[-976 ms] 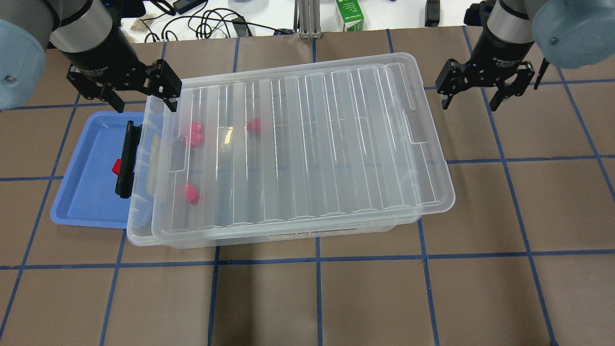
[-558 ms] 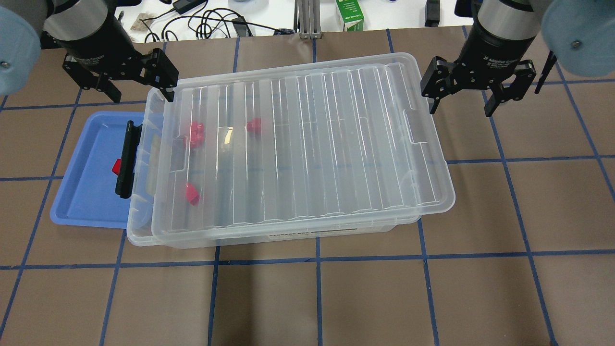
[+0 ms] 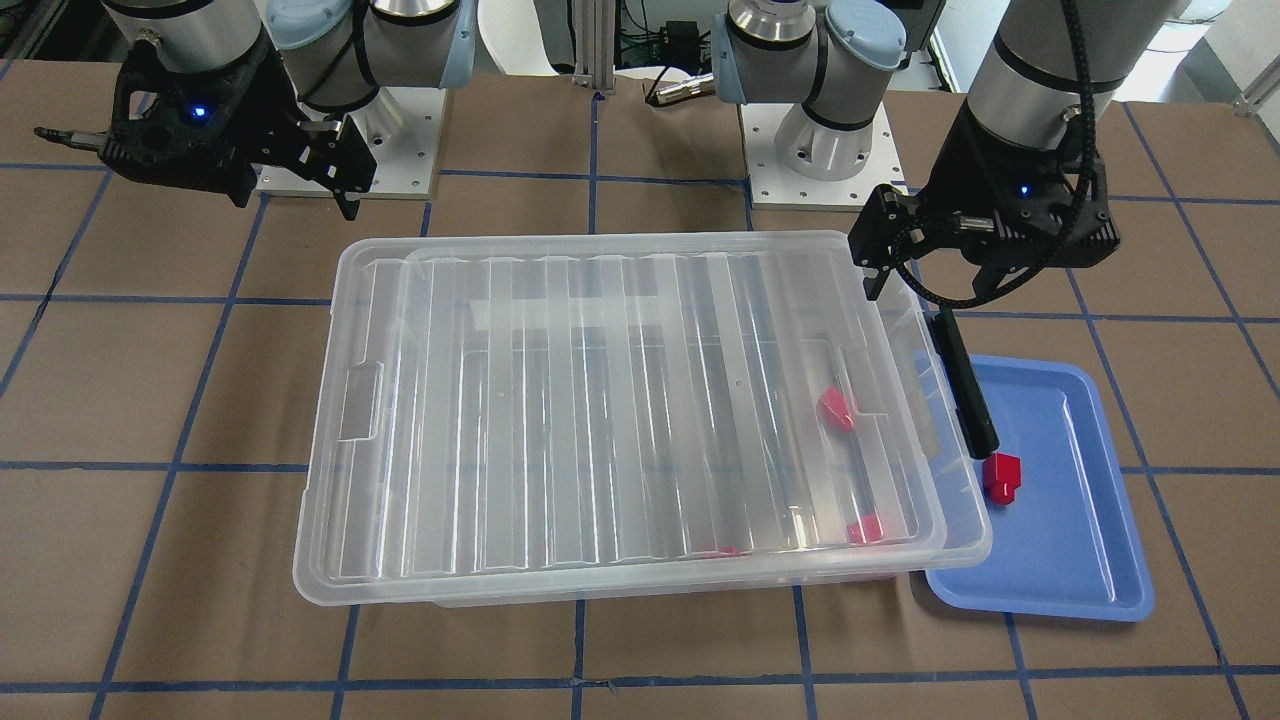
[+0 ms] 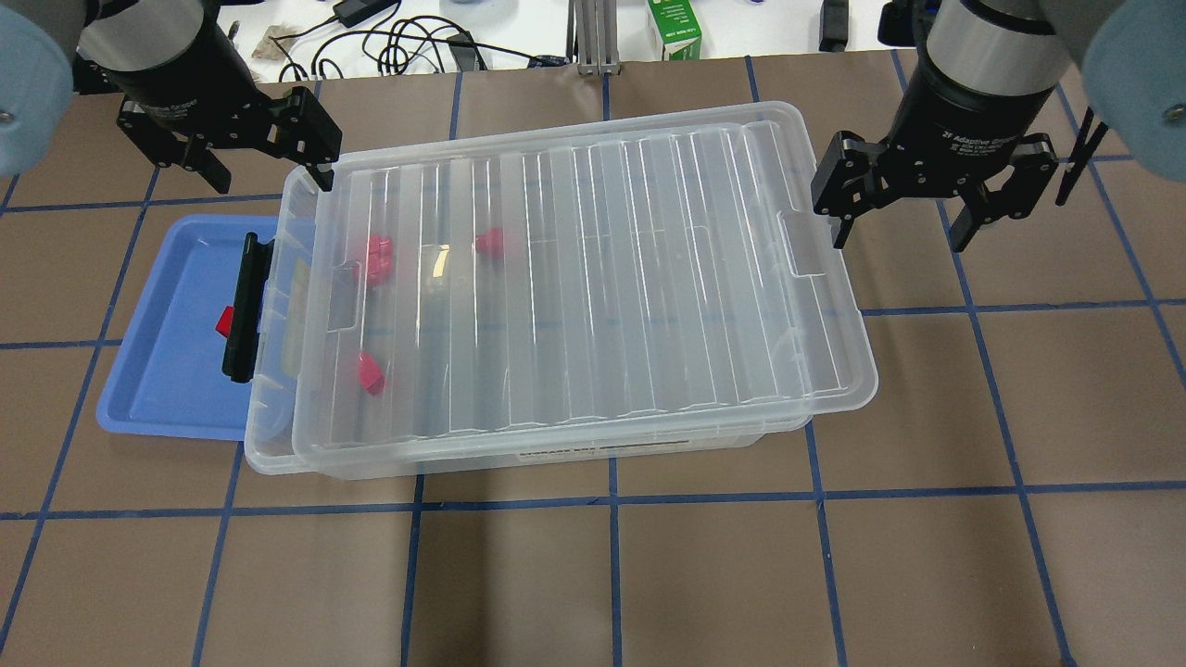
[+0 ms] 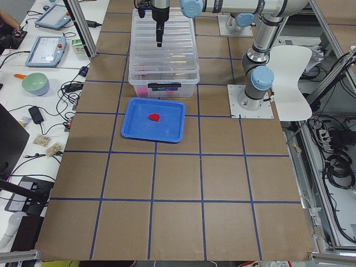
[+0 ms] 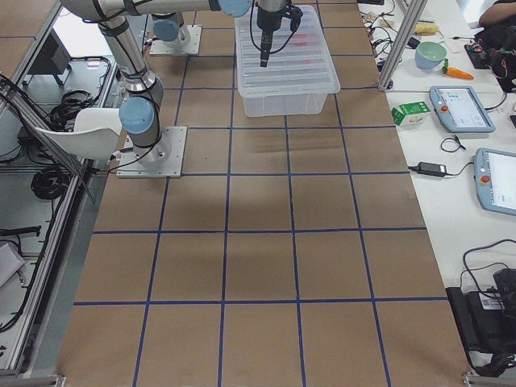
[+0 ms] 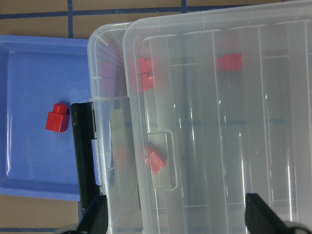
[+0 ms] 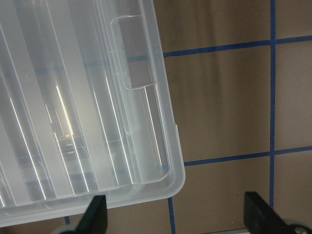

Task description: Place red block in blue tray from box

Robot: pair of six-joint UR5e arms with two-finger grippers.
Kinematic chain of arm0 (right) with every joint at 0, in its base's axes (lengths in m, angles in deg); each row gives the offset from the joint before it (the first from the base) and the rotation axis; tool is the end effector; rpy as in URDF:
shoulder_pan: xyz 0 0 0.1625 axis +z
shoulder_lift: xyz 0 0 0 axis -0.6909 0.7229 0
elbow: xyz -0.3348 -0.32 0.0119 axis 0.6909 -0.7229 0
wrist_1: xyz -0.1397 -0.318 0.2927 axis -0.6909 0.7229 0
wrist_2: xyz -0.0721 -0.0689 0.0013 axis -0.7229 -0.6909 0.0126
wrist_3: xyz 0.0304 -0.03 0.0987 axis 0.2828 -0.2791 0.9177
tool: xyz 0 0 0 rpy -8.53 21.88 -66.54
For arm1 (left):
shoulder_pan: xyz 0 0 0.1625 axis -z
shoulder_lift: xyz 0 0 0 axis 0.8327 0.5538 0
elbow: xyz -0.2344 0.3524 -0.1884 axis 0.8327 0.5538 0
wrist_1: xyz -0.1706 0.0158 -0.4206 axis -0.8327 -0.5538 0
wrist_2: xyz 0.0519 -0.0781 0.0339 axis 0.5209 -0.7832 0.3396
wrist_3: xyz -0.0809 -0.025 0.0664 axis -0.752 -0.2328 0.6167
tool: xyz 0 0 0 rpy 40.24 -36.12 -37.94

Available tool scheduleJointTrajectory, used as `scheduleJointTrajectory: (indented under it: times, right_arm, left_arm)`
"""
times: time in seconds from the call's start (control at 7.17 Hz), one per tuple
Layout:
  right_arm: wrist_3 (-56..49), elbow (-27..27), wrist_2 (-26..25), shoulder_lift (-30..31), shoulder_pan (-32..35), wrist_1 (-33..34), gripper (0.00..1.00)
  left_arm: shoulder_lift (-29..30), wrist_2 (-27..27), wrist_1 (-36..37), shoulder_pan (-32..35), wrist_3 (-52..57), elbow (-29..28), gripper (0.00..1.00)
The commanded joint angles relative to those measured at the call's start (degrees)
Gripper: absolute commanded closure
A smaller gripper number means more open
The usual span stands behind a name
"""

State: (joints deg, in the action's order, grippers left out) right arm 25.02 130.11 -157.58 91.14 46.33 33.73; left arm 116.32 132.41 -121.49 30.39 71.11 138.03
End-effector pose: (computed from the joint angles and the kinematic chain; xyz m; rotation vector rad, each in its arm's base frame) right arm 0.1319 -0.5032 0.5362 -0.1769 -3.1127 -0.1213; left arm -0.0989 -0.5663 0.5349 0.0204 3.1101 -0.1064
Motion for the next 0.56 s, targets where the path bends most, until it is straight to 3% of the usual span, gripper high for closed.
scheduleJointTrajectory:
  times: [0.0, 0.42]
  right_arm:
    - [-0.69, 0.45, 0.45, 0.21, -1.26, -0.16, 0.0]
    - [-1.13, 0.63, 0.44, 0.47, -1.26, 0.02, 0.0]
  left_arm:
    - [0.04, 0.05, 0.02, 0.08, 0.0, 0.47, 0.0]
    - [-0.48, -0.04, -0.07, 0.43, -0.09, 1.0, 0.0]
